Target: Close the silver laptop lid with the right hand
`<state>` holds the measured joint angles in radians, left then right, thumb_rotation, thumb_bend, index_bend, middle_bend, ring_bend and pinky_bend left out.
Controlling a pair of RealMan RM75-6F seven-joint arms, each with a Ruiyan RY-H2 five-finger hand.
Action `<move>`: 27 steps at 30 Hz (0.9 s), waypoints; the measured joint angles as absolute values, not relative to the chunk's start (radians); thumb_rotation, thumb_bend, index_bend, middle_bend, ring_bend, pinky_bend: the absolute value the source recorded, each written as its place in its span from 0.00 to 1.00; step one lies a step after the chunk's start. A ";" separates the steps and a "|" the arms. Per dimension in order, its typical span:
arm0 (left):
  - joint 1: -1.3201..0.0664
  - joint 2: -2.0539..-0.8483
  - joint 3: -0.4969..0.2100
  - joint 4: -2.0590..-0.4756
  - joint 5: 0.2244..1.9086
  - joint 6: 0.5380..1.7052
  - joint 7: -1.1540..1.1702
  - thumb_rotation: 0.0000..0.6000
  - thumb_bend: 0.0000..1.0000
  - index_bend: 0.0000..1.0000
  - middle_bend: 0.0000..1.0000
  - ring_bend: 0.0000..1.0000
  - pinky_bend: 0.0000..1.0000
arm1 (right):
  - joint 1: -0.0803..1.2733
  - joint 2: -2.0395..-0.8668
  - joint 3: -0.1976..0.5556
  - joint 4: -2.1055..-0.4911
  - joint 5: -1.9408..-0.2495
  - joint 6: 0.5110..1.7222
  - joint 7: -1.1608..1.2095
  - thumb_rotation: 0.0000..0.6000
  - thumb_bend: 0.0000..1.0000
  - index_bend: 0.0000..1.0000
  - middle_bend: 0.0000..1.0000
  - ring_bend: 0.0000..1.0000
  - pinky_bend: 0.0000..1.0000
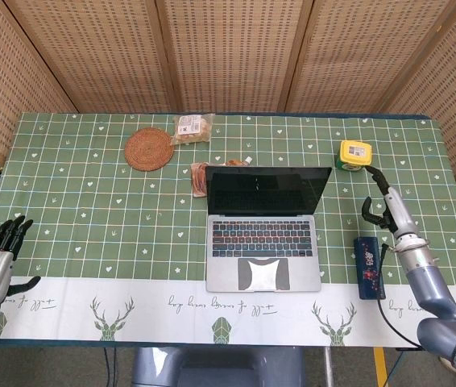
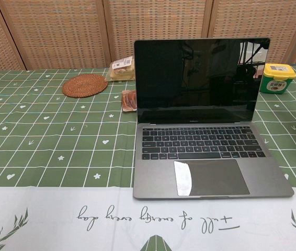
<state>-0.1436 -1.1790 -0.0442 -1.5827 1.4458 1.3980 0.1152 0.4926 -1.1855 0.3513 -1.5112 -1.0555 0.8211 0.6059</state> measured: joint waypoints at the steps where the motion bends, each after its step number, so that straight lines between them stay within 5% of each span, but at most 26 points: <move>1: -0.144 -1.179 -0.044 -1.582 1.444 1.396 0.115 1.00 0.08 0.00 0.00 0.00 0.00 | 0.496 -1.190 0.354 -1.507 -1.053 0.818 0.608 1.00 0.93 0.04 0.00 0.00 0.00; 27: -0.153 -1.180 -0.045 -1.571 1.426 1.375 0.104 1.00 0.08 0.00 0.00 0.00 0.00 | 0.585 -1.256 0.405 -1.504 -1.039 0.731 0.656 1.00 0.92 0.07 0.01 0.00 0.00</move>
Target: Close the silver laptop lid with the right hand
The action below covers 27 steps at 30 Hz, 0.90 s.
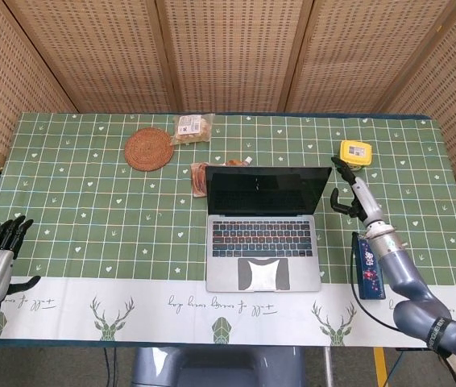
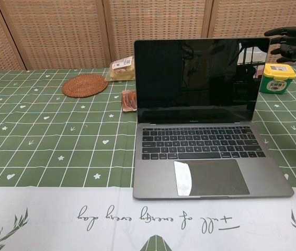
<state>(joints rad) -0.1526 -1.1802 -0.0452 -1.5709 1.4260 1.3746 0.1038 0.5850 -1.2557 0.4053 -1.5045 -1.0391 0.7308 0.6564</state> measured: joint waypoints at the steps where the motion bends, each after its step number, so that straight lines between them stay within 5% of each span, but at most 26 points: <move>1: -0.153 -1.180 -0.045 -1.571 1.425 1.374 0.103 1.00 0.08 0.00 0.00 0.00 0.00 | 0.587 -1.257 0.408 -1.507 -1.037 0.729 0.657 1.00 0.92 0.08 0.03 0.00 0.01; 10: -0.153 -1.179 -0.043 -1.569 1.427 1.373 0.099 1.00 0.08 0.00 0.00 0.00 0.00 | 0.592 -1.270 0.416 -1.523 -1.015 0.748 0.645 1.00 0.92 0.22 0.21 0.15 0.17; 27: -0.156 -1.182 -0.038 -1.570 1.432 1.371 0.110 1.00 0.08 0.00 0.00 0.00 0.00 | 0.582 -1.246 0.435 -1.565 -1.008 0.738 0.682 1.00 0.92 0.23 0.25 0.19 0.35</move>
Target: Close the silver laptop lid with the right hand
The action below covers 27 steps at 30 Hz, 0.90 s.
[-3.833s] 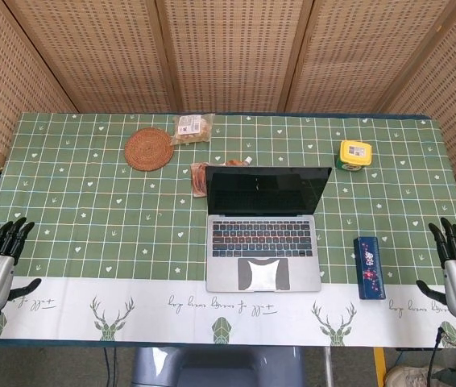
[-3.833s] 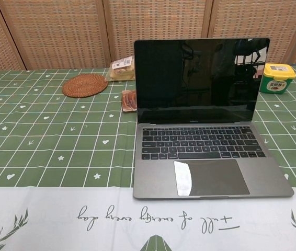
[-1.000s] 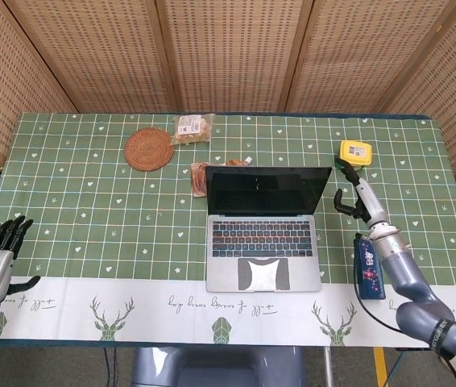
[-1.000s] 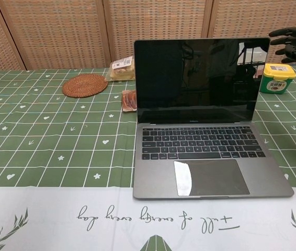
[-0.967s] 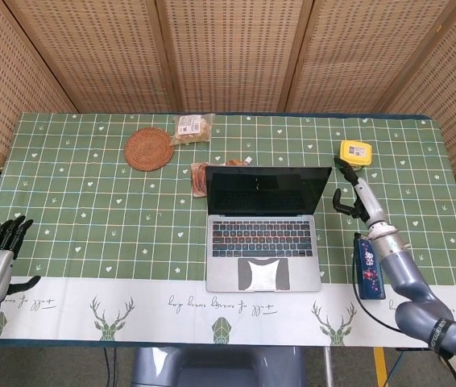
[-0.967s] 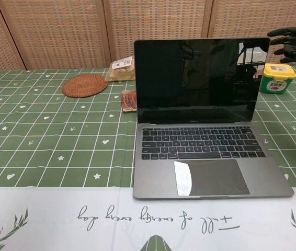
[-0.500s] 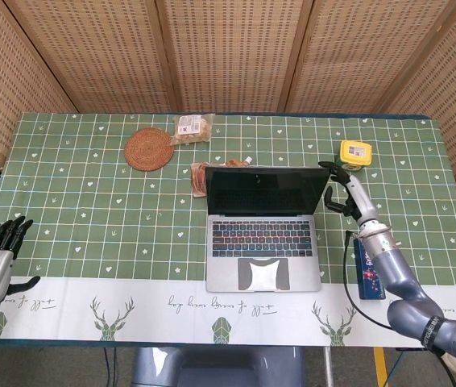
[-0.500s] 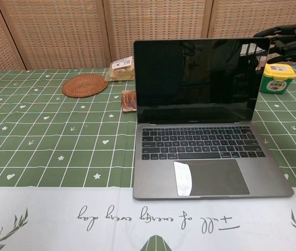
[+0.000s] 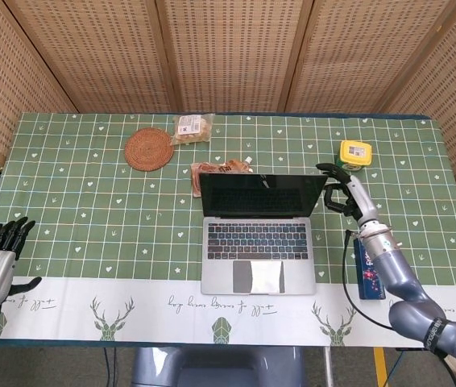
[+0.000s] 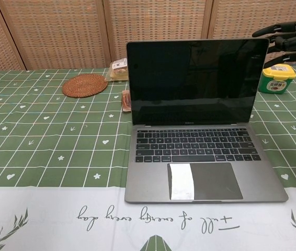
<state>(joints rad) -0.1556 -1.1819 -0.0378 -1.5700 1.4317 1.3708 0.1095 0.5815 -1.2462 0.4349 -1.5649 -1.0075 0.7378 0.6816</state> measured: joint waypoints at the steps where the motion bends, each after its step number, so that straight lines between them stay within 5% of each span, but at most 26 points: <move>1: -0.156 -1.182 -0.038 -1.570 1.432 1.371 0.110 1.00 0.08 0.00 0.00 0.00 0.00 | 0.581 -1.243 0.436 -1.568 -1.010 0.738 0.682 1.00 0.92 0.22 0.24 0.19 0.35; 27: -0.154 -1.179 -0.033 -1.577 1.441 1.379 0.117 1.00 0.08 0.00 0.00 0.00 0.00 | 0.555 -1.201 0.437 -1.637 -1.049 0.730 0.734 1.00 0.92 0.25 0.36 0.35 0.54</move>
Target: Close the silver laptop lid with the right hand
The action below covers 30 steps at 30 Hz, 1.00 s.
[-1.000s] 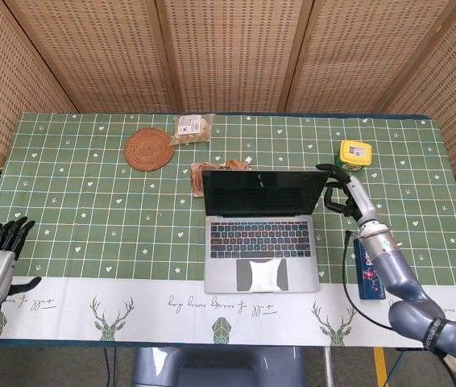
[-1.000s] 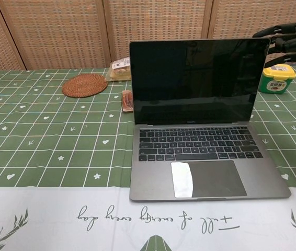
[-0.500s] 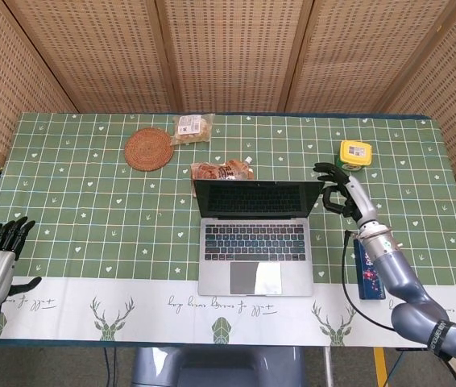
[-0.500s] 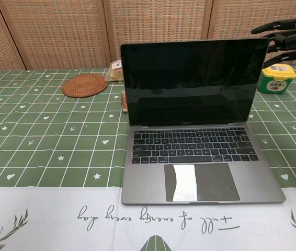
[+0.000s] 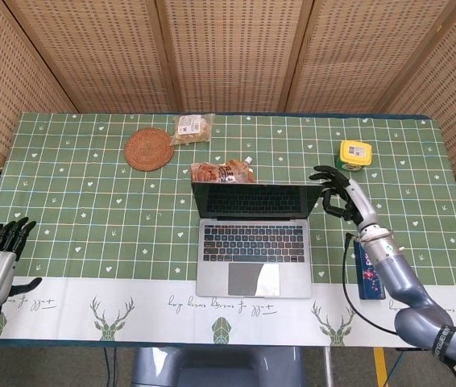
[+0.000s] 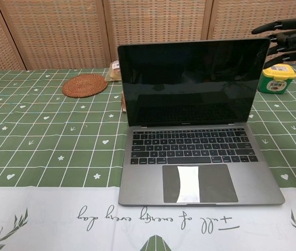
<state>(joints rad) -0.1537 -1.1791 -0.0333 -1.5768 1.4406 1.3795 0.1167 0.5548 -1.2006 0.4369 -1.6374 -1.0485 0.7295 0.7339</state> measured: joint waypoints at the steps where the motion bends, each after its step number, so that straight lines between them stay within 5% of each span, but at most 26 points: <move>1: -0.154 -1.179 -0.033 -1.577 1.440 1.379 0.117 1.00 0.08 0.00 0.00 0.00 0.00 | 0.553 -1.199 0.437 -1.640 -1.052 0.729 0.739 1.00 0.92 0.27 0.38 0.37 0.55; 10: -0.154 -1.179 -0.030 -1.579 1.444 1.378 0.124 1.00 0.08 0.00 0.00 0.00 0.00 | 0.534 -1.192 0.430 -1.649 -1.091 0.728 0.788 1.00 0.92 0.36 0.43 0.42 0.58; 30: -0.151 -1.176 -0.024 -1.589 1.460 1.390 0.132 1.00 0.08 0.00 0.00 0.00 0.00 | 0.501 -1.170 0.398 -1.671 -1.192 0.754 0.873 1.00 0.92 0.36 0.43 0.43 0.59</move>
